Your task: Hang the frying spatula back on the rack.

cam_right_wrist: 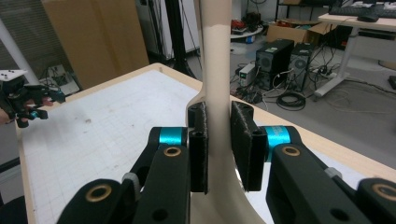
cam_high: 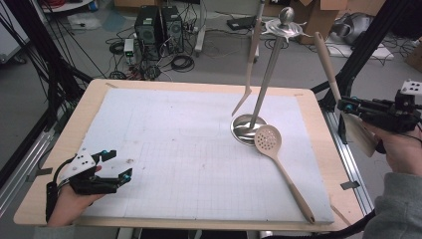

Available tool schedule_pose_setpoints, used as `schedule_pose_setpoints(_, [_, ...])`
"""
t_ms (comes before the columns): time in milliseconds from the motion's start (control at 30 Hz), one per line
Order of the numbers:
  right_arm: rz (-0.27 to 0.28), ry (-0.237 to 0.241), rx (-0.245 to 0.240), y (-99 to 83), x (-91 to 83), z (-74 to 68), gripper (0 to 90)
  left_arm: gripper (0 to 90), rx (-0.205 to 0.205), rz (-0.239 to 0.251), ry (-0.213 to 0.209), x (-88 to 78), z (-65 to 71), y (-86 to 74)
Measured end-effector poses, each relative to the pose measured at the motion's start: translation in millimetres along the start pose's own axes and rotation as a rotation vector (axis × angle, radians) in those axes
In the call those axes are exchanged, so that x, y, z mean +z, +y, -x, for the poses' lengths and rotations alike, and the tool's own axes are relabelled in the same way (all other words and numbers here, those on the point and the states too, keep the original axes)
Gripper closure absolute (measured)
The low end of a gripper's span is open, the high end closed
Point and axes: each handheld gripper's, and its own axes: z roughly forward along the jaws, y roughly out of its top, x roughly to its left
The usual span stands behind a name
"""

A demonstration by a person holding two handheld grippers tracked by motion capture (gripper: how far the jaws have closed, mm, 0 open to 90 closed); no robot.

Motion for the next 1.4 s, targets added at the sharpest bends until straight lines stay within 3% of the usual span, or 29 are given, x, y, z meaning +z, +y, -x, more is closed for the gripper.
schedule_pose_setpoints(700, [-0.026,0.028,0.028,1.0,13.8,0.4,77.6,13.3,-0.005,-0.002,0.008,-2.2,-1.7,-1.4])
schedule_pose_setpoints(1400, [-0.062,0.042,0.045,-3.9,45.4,0.1,77.6,13.3,-0.003,0.001,0.01,-4.4,-1.4,-0.6])
